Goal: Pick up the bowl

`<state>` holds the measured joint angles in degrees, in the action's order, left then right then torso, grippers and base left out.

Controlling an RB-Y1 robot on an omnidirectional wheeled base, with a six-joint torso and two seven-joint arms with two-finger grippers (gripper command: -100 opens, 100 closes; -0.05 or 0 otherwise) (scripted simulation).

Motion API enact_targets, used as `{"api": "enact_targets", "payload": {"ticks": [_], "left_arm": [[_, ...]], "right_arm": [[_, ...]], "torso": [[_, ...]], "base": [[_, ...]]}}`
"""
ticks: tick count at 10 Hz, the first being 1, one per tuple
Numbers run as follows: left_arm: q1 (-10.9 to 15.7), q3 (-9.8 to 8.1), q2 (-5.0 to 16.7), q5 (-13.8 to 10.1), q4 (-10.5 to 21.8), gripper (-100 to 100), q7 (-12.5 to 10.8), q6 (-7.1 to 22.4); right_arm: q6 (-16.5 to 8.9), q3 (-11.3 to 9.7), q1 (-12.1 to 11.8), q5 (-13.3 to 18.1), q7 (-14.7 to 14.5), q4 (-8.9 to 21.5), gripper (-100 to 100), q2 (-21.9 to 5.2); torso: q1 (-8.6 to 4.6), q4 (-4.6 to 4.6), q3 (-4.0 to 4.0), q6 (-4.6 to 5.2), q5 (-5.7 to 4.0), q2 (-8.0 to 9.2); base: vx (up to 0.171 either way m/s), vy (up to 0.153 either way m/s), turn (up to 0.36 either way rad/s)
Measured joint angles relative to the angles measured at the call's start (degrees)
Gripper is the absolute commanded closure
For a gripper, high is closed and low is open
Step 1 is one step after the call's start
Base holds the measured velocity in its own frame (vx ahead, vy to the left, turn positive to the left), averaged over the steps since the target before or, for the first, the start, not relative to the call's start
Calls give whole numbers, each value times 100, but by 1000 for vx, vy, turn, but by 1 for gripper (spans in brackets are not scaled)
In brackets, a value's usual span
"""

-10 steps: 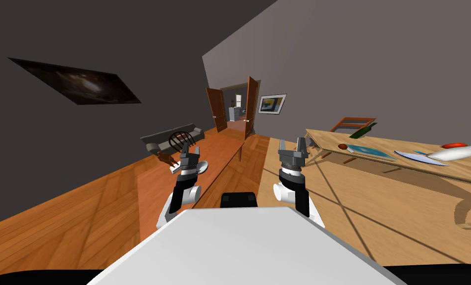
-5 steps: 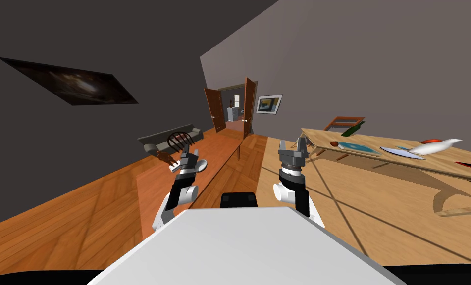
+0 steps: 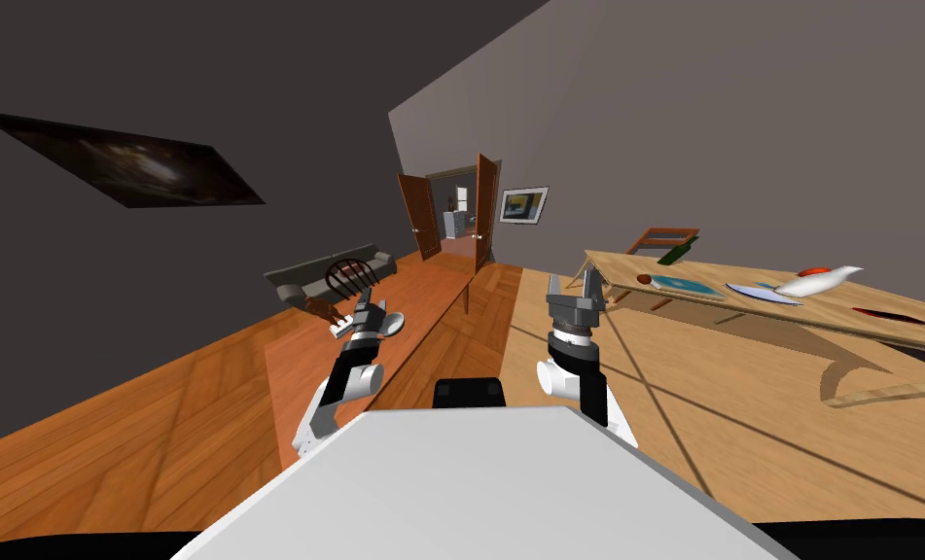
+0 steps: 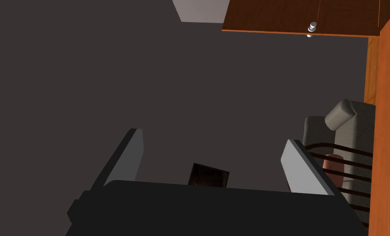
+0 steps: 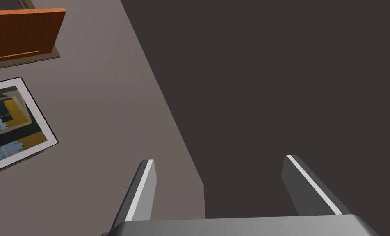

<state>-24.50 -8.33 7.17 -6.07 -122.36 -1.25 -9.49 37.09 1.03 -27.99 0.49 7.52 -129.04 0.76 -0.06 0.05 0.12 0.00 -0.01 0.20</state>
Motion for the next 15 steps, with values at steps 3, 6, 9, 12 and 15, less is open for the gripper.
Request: {"api": "enact_targets", "payload": {"ticks": [3, 6, 9, 12, 15], "left_arm": [[64, -165, 26, -134, 138, -100, 66, 396], [177, -334, 75, -250, 230, -100, 104, 841], [219, -582, 153, -447, 348, -100, 158, 1363], [352, -754, 139, -548, 566, -100, 250, 1893], [424, -979, 204, -727, 838, -100, 310, 2339]], "right_arm": [[0, 0, 0, 0, 0, 0, 0, 0], [0, 0, -1, 0, 0, 0, 0, 0], [0, 0, 0, 0, 0, 0, 0, 0], [0, 0, -1, 0, 0, 0, 0, 0], [0, 0, -1, 0, 0, 0, 0, 0]], "torso": [[1, 0, -1, 0, 0, -2], [4, -2, -6, 0, 1, -10], [4, -1, -3, 0, 0, -6], [1, -1, -5, -1, 0, -9], [3, -2, -6, 0, 1, -11]], "base": [[-39, -16, -30], [-32, -16, -54], [-37, -15, -38], [-33, -21, -56], [-23, -14, -41]]}}
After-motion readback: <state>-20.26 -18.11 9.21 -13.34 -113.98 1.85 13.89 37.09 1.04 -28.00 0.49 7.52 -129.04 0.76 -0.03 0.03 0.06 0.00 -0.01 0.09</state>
